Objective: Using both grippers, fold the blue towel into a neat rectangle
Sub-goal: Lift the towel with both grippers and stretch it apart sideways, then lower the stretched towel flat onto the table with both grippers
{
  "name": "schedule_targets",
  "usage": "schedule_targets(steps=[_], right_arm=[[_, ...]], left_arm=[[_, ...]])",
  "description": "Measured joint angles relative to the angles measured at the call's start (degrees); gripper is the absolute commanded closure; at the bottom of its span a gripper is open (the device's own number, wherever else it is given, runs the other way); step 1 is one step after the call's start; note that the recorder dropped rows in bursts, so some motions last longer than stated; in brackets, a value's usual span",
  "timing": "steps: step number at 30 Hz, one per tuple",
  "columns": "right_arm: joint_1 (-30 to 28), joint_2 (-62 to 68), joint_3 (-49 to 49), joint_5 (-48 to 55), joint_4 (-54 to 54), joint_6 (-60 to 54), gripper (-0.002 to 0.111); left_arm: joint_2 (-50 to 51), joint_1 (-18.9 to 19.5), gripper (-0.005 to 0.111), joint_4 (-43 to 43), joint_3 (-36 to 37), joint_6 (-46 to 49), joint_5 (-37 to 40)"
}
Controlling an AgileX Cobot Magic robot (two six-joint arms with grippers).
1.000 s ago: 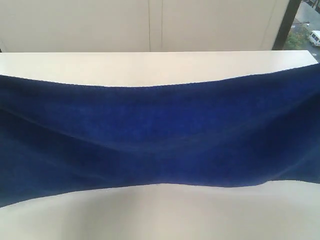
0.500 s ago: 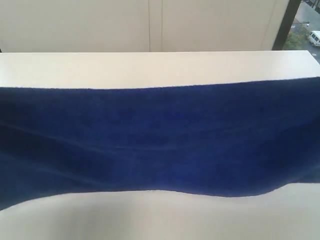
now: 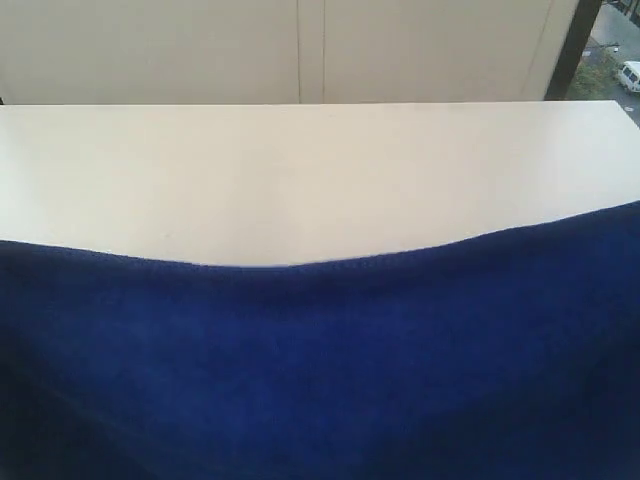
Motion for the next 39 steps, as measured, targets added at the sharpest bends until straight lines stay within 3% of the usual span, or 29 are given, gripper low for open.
schedule_targets(steps=[5,15,23,39], right_arm=[[0.0,16.9,2.5,-9.2,-9.5,11.0,0.108],[-5.0,44.8,2.9,-23.6,-26.9,31.7,0.108],[-8.1,53.1,1.1,-27.5,-34.6,38.7,0.108],[-11.8,63.1,-6.5,-31.3,-37.0,39.7,0.108]], left_arm=[[17.5,0.4,0.107,5.0,4.8,-7.8,-18.5],[44.6,8.5,0.107,7.2,5.0,-12.0,-47.8],[53.4,10.2,0.107,7.2,3.8,-13.1,-55.6],[65.2,10.3,0.107,7.2,-4.4,-13.1,-58.4]])
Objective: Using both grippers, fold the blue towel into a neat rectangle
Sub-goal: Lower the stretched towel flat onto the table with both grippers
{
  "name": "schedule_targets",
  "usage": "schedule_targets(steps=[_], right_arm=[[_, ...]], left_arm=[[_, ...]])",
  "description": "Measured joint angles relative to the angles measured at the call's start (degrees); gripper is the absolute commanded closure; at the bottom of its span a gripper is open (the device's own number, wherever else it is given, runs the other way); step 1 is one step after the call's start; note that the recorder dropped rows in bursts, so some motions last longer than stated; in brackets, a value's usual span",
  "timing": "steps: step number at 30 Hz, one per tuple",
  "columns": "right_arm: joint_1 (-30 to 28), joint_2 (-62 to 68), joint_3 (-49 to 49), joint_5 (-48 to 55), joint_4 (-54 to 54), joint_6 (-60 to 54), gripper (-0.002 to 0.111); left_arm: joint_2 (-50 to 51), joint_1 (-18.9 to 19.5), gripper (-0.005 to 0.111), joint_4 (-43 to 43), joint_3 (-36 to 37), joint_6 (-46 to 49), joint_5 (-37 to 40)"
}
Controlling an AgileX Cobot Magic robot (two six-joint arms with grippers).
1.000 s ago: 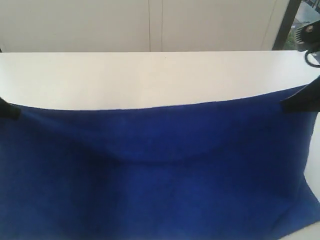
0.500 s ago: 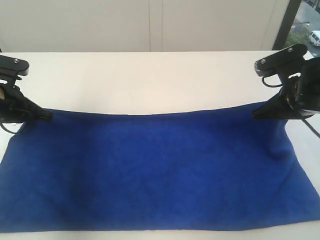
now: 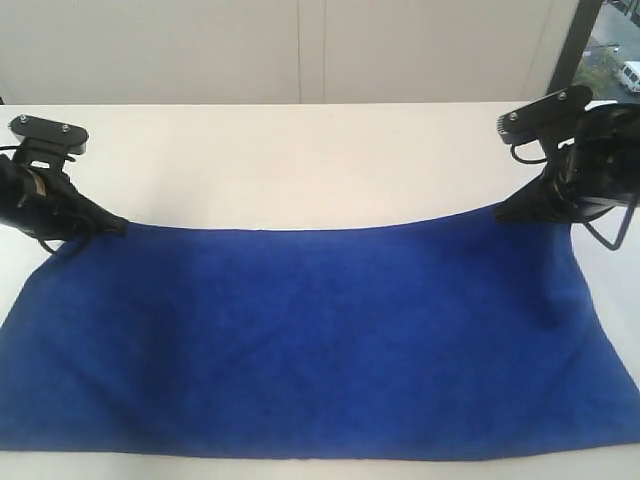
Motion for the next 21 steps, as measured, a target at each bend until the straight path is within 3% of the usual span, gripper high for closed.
schedule_targets(steps=[21], right_arm=[[-3.1,10.1,-7.6,-1.2,-1.7,0.0,0.108]], left_arm=[[4.7,3.2,0.107,0.0,-3.4,0.0,-2.5]])
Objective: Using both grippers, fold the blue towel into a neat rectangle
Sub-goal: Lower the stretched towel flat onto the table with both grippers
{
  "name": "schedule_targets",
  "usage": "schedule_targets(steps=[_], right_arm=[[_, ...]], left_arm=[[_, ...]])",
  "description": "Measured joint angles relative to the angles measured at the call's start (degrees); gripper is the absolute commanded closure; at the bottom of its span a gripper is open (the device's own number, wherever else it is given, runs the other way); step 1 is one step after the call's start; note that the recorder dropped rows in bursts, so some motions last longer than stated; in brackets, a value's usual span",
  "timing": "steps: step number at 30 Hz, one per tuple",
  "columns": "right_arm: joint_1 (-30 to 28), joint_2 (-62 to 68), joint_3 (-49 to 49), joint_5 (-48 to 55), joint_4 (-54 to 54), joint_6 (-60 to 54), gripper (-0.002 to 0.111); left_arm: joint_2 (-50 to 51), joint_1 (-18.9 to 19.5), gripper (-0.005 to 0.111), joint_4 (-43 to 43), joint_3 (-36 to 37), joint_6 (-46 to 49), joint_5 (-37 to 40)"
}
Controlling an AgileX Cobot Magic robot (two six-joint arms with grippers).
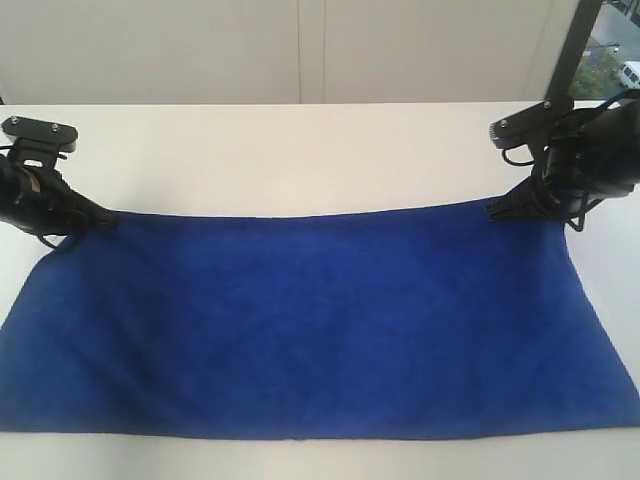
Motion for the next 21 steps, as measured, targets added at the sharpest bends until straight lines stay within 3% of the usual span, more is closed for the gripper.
schedule_targets(steps=[21], right_arm=[[-1.1,5.2,-4.6,-0.6,-2.3,0.0,0.108]], left_arm=[[4.4,0.0,0.107,0.1,-6.1,0.0,0.7]])
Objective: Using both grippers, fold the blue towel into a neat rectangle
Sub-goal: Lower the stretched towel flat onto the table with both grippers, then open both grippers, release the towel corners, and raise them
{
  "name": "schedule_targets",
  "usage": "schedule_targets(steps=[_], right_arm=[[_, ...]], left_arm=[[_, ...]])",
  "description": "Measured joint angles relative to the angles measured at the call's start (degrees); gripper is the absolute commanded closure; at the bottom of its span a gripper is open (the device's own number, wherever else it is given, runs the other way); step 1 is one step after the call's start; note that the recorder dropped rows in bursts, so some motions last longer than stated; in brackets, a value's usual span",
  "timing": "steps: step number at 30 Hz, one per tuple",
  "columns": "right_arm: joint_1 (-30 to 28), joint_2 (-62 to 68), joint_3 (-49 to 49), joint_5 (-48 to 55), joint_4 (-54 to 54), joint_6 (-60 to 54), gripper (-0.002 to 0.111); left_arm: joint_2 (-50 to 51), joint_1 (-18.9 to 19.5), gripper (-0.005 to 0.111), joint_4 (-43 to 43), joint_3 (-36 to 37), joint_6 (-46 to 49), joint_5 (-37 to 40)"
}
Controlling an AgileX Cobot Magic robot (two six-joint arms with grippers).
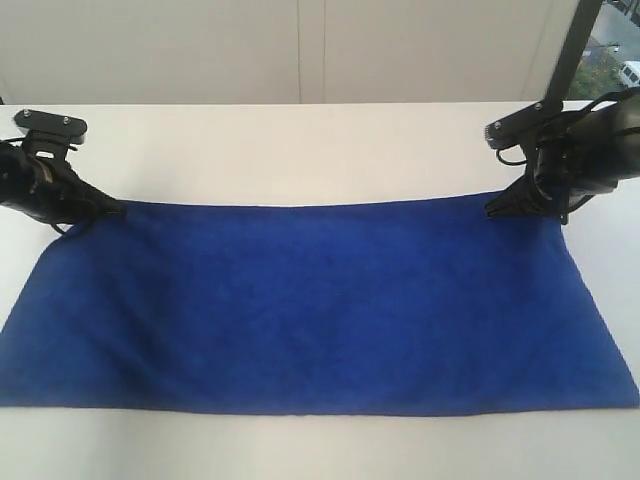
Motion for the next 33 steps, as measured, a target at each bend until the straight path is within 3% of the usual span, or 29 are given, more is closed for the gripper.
schedule_targets(steps=[4,9,13,20,27,33], right_arm=[[0.0,0.1,-0.2,0.0,-0.3,0.0,0.102],[0.0,0.1,-0.2,0.0,-0.4,0.0,0.077],[0.0,0.2,-0.2,0.0,-0.5,0.0,0.066],[0.0,0.3,-0.4,3.3,-0.5,0.5,0.064],[0.0,-0.3,-0.8,8.7,-0.5,0.9,0.065],[0.0,-2.0,-1.4,14.5,-0.5,3.1,0.081]], left_arm=[[0.0,0.0,0.094,0.0,-0.2,0.0,0.1],[0.0,0.0,0.06,0.0,-0.2,0.0,0.4],[0.0,0.0,0.048,0.0,-0.2,0.0,0.6],[0.1,0.0,0.045,0.0,-1.9,0.2,2.4],[-0.8,0.0,0.045,0.2,-5.0,6.2,7.5],[-1.9,1.7,0.053,0.2,-6.7,8.2,11.3]])
